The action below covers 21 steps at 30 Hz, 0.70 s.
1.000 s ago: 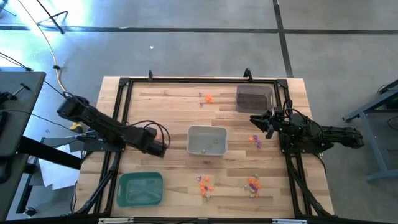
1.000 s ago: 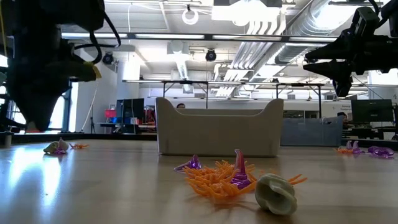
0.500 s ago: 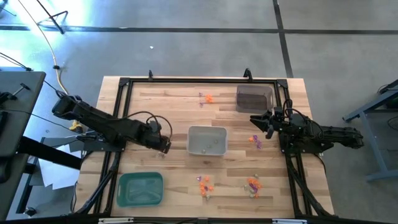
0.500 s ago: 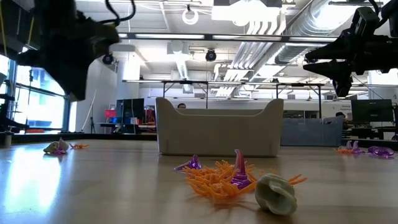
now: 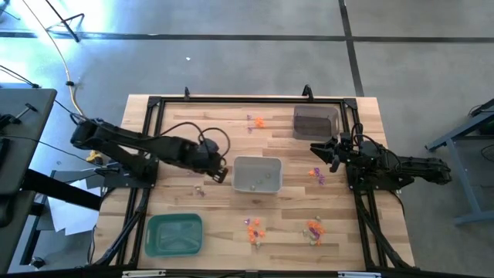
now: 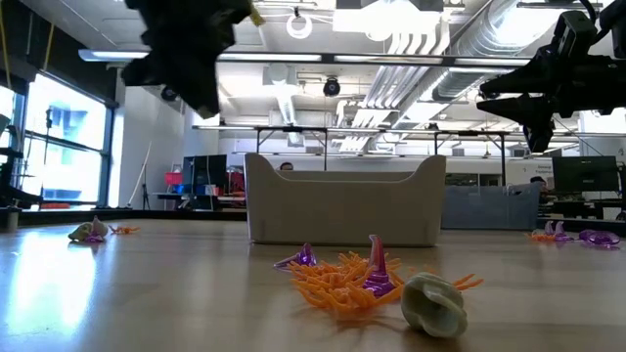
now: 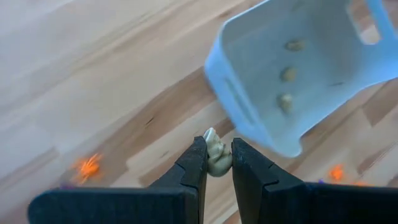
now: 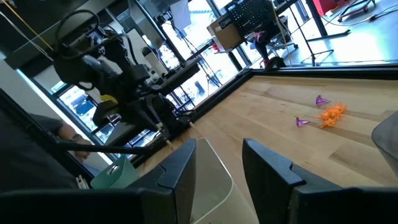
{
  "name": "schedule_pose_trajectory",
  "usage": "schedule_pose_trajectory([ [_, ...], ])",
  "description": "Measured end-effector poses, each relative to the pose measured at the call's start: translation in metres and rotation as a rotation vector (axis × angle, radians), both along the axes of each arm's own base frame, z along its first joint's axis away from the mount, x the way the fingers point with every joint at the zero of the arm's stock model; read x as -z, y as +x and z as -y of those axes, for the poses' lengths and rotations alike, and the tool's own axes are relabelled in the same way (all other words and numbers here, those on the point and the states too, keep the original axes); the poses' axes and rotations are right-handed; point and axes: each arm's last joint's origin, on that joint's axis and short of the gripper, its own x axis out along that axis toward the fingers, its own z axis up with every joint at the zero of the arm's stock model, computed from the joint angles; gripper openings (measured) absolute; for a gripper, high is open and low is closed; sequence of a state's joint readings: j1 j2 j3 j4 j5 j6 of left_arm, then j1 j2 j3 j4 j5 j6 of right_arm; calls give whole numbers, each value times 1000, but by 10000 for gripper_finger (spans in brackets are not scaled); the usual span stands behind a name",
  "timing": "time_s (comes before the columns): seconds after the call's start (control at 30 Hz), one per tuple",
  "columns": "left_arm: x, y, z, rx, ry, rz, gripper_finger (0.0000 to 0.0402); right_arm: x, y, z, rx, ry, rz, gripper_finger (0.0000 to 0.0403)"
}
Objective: Sort Halloween decoration
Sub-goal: Put the white skull toy into the white bin
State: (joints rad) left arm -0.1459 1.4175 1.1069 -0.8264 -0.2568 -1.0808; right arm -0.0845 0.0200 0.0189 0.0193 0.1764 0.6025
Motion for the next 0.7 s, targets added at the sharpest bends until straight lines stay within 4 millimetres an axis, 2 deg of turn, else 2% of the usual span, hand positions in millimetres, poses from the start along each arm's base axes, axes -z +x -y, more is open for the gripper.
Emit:
schedule_pose_trajectory([
  [0.4,14,81,-5,232,52,-60,40,0,0,0,0,0,0,126],
  [0.7,50,115,-9,343,67,-154,40,0,0,0,0,0,0,126],
])
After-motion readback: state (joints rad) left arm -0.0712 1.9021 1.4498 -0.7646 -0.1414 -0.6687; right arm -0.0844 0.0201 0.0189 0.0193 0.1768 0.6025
